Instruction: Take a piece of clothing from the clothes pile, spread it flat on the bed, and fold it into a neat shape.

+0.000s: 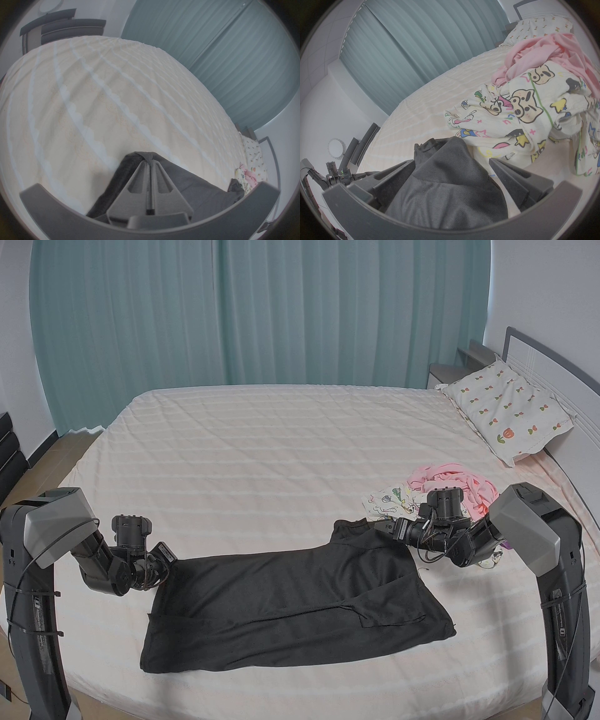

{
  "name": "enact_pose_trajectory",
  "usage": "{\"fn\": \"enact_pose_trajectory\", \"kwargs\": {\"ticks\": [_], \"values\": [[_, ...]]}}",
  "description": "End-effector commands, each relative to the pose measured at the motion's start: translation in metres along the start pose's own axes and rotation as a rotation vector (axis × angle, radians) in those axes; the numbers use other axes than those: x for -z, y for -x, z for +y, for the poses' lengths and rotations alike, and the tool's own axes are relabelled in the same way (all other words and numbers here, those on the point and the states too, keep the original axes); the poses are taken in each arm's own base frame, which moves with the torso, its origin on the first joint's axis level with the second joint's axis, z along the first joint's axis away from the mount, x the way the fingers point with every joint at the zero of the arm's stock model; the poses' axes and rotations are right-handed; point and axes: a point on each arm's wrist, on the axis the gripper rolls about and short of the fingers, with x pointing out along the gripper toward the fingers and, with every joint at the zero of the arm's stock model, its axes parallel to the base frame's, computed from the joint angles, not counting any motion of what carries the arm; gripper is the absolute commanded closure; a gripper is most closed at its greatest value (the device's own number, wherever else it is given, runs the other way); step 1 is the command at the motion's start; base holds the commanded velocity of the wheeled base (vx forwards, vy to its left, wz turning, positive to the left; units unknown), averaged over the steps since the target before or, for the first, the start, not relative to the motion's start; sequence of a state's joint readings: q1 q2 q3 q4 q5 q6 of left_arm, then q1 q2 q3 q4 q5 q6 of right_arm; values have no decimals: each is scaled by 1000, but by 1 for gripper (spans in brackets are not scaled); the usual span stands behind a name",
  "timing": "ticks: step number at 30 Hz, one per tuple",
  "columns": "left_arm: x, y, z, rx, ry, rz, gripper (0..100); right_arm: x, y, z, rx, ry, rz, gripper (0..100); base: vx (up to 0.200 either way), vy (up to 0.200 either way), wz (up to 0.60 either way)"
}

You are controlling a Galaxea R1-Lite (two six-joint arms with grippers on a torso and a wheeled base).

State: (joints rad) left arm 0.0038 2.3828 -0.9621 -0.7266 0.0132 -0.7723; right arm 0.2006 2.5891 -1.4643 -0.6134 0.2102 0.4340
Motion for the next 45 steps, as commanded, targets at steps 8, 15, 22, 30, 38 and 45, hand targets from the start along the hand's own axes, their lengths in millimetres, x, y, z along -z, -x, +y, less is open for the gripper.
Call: {"fn": "enact_pose_trajectory", "kwargs": {"ticks": [8,15,22,30,38,45], "values": [[-4,5,-13,33,6,-23,100,6,-9,0,-13,7,-19,100,0,0,0],[-14,12,-11,28,19,-51,100,-8,0,2,-18,1,-59,100,0,0,0],[-25,16,-6,21,35,-79,100,-13,4,0,-32,2,-103,100,0,0,0],[-38,20,3,8,95,-108,100,-17,4,1,-49,-14,-145,100,0,0,0],[-40,23,7,1,110,-110,100,-16,8,-2,-47,-27,-149,100,0,0,0],[-32,36,11,-10,100,-78,100,-23,36,-8,-60,-45,-125,100,0,0,0]]}}
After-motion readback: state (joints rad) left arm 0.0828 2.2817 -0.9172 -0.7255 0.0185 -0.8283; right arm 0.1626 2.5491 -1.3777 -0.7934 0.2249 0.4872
